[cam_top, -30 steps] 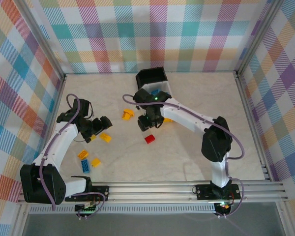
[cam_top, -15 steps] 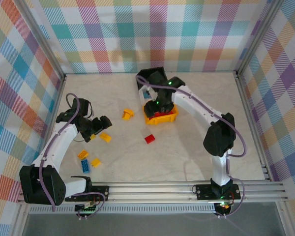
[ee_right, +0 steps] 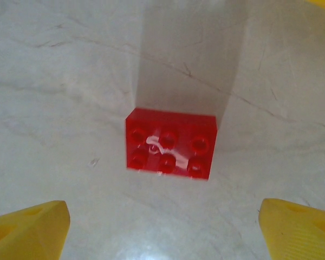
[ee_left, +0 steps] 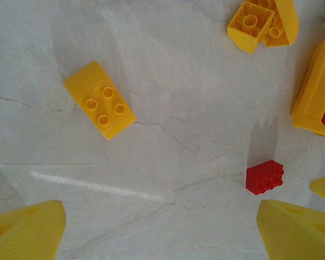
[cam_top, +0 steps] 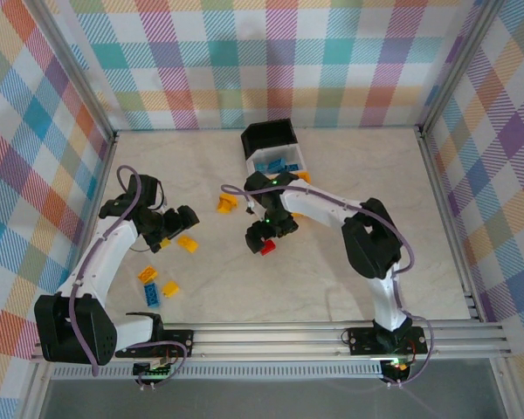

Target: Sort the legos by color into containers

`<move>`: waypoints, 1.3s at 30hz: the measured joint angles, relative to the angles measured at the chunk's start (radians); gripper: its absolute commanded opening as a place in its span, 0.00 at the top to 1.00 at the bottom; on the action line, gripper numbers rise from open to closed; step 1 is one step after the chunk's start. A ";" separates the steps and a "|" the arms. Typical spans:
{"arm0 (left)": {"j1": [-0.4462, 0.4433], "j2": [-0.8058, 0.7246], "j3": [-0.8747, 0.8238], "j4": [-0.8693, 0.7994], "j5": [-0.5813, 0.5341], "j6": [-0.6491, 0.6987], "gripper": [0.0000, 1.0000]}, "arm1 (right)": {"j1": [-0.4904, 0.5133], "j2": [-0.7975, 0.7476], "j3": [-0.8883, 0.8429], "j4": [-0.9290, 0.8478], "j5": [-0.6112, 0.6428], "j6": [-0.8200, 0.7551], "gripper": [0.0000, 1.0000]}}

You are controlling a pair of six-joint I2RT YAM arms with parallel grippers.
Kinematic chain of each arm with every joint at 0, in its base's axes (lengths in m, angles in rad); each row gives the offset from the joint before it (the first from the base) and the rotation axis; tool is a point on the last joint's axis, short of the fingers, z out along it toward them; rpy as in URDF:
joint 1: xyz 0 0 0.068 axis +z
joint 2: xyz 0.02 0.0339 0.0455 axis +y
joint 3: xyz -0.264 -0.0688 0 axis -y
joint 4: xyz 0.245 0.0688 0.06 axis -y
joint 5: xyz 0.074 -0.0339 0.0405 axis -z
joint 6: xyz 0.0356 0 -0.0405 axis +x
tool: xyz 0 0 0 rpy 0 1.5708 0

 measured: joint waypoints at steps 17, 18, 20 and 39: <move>0.000 -0.002 0.000 -0.023 -0.003 0.000 0.08 | 0.008 0.111 0.020 0.039 0.018 0.000 0.23; 0.000 -0.003 0.000 -0.023 -0.003 0.000 0.07 | 0.010 0.111 0.024 0.037 0.022 0.000 0.25; 0.000 -0.003 -0.001 -0.023 -0.003 0.000 0.07 | 0.018 0.114 0.024 0.037 0.042 0.000 0.31; 0.000 -0.023 -0.030 -0.021 -0.003 0.000 0.07 | 0.029 0.002 0.136 -0.053 0.131 0.019 0.48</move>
